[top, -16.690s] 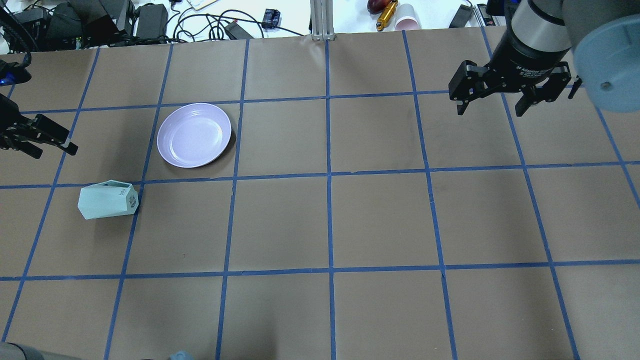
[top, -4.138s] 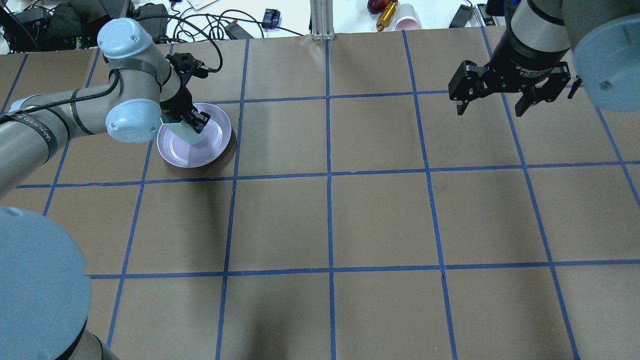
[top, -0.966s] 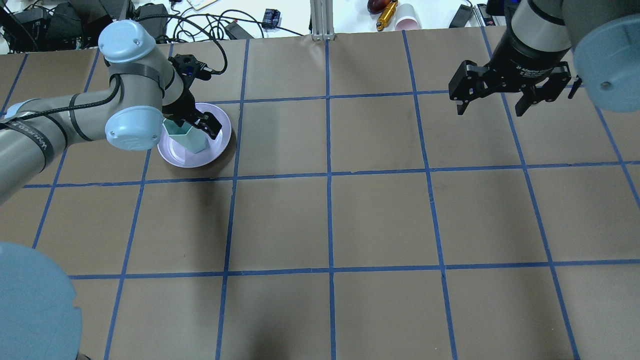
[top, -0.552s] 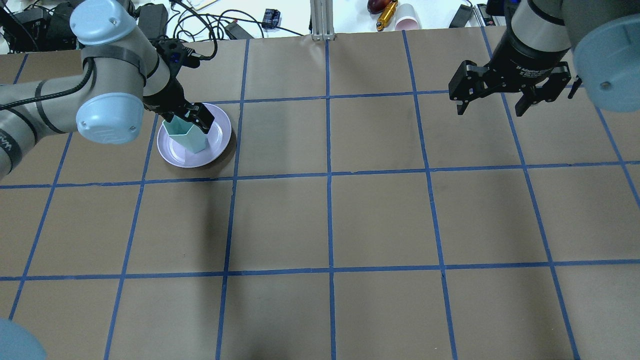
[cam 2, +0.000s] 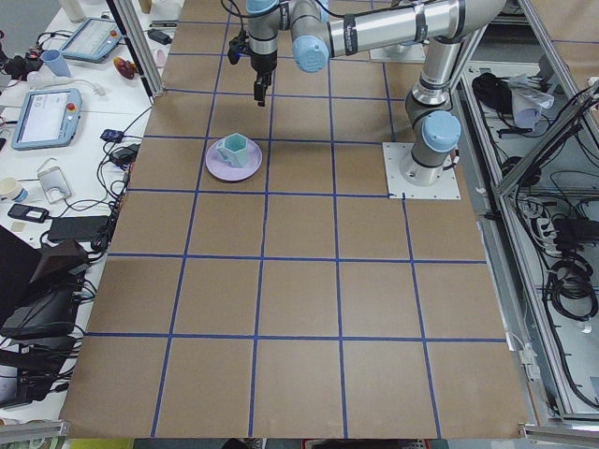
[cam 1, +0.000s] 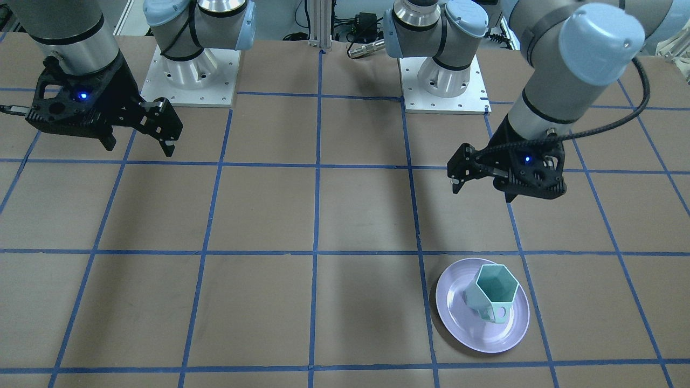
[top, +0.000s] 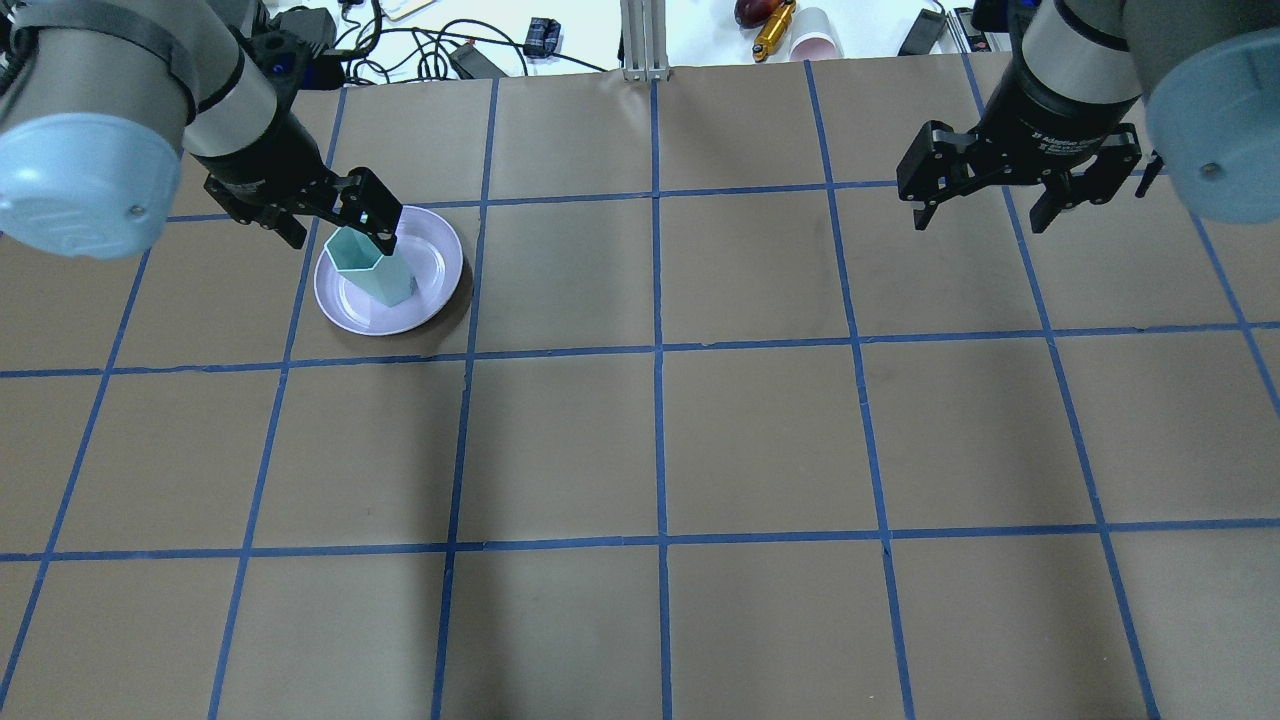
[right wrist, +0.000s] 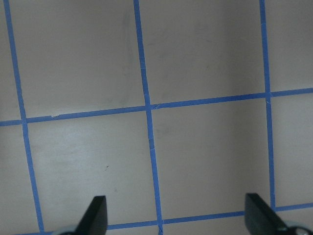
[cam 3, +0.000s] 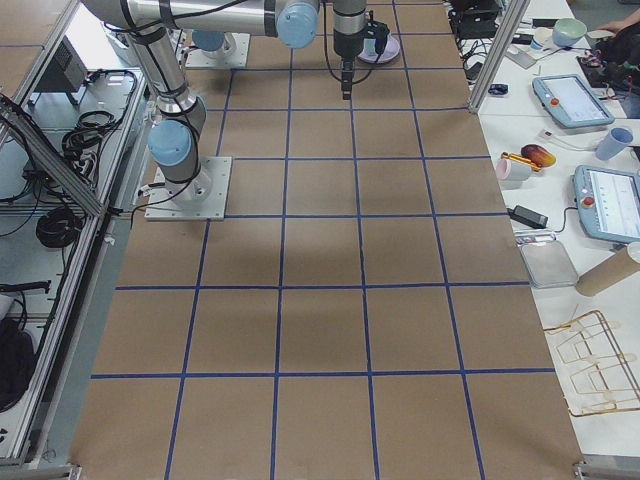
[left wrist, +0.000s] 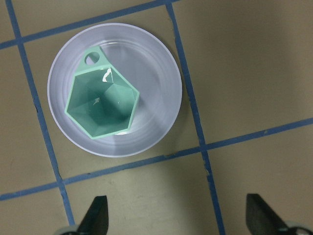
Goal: Flip cup and place on plate
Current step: 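Open the left gripper and raise it away from the cup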
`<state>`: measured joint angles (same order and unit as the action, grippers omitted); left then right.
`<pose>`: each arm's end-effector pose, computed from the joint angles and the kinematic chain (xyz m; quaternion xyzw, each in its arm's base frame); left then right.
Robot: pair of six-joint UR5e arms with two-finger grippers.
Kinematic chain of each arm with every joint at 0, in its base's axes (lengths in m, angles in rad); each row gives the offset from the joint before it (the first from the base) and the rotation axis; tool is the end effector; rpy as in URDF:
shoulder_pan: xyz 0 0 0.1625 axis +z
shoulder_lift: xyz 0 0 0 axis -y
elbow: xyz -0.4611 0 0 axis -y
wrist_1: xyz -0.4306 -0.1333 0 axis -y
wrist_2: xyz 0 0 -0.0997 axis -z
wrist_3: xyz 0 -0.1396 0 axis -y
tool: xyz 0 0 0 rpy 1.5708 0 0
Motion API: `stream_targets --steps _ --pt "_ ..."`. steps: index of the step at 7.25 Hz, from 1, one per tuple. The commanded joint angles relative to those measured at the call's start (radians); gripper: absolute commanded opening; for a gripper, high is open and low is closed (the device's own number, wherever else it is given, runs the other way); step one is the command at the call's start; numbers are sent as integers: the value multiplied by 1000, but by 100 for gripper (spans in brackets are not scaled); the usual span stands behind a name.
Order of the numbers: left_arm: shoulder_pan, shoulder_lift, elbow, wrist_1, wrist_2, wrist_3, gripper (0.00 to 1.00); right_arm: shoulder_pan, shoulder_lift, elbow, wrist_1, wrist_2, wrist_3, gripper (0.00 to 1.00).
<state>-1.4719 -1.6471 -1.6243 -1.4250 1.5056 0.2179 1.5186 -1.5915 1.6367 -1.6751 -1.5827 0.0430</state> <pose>-0.0860 -0.5753 0.4288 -0.0597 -0.9977 0.0130 0.0309 0.1039 -0.5345 0.4706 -0.0477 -0.9984 0.0295 0.0061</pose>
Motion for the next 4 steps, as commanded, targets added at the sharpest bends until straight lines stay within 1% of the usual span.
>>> stream_targets --steps 1,2,3,4 --pt "-2 41 111 -223 -16 -104 100 0 -1 0 0 0 0 100" --pt "-33 38 135 -267 8 -110 100 0 -1 0 0 0 0 100" --pt "-81 38 141 -258 42 -144 100 0 1 0 0 1 0 100" --pt "-120 30 149 -241 42 -194 100 0 1 0 0 0 0 100"
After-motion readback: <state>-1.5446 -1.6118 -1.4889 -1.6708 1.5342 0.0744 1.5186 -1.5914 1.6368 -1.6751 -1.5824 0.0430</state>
